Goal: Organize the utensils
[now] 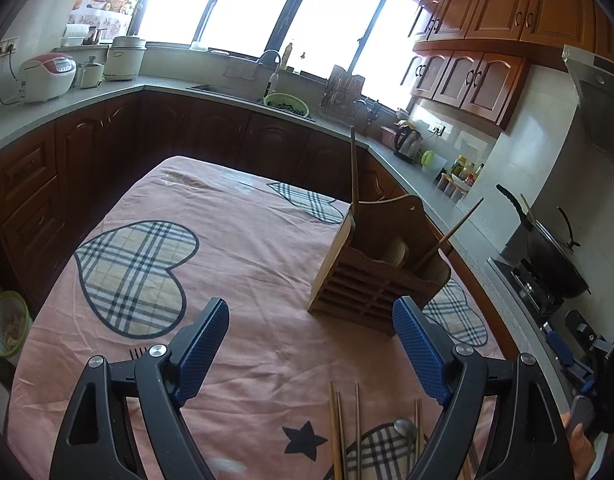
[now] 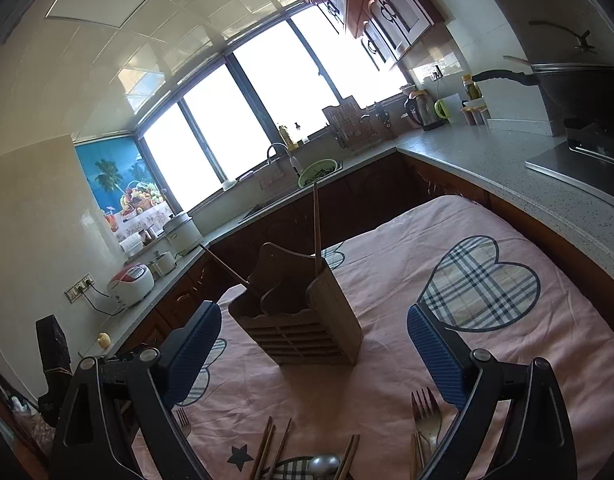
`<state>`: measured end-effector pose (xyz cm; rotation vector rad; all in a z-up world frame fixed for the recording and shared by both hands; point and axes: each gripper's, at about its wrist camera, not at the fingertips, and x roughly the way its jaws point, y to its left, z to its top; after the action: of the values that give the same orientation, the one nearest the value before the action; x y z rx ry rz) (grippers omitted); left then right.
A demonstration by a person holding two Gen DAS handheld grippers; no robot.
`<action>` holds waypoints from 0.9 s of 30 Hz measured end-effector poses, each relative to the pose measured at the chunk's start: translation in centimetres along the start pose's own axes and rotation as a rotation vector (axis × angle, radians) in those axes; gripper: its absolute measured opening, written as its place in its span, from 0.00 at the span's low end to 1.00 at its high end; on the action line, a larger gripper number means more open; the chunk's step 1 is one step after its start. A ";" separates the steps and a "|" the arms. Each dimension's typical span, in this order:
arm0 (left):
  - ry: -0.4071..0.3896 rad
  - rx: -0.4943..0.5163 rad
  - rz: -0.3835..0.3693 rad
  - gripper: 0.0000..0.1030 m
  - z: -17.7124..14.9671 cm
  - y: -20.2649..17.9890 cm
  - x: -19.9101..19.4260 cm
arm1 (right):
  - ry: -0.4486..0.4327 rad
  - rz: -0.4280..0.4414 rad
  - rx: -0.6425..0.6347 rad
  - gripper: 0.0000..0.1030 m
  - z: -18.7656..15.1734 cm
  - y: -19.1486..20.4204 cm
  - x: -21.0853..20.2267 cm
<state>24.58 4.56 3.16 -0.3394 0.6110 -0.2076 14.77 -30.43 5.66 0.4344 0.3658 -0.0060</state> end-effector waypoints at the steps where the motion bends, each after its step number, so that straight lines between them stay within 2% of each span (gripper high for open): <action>1: 0.009 0.000 -0.001 0.82 -0.5 0.1 -0.3 | 0.006 -0.006 0.000 0.93 -0.4 -0.1 -0.4; 14: 0.076 0.011 0.026 0.82 -2.7 -0.6 -2.4 | 0.114 -0.039 -0.019 0.92 -5.5 -0.6 -1.8; 27: 0.121 0.038 0.043 0.81 -3.2 -1.1 -1.7 | 0.153 -0.045 -0.040 0.92 -7.2 0.0 -1.4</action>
<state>21.22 3.27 1.95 -0.2781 0.7327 -0.1991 11.02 -27.56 0.12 0.3882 0.5253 -0.0096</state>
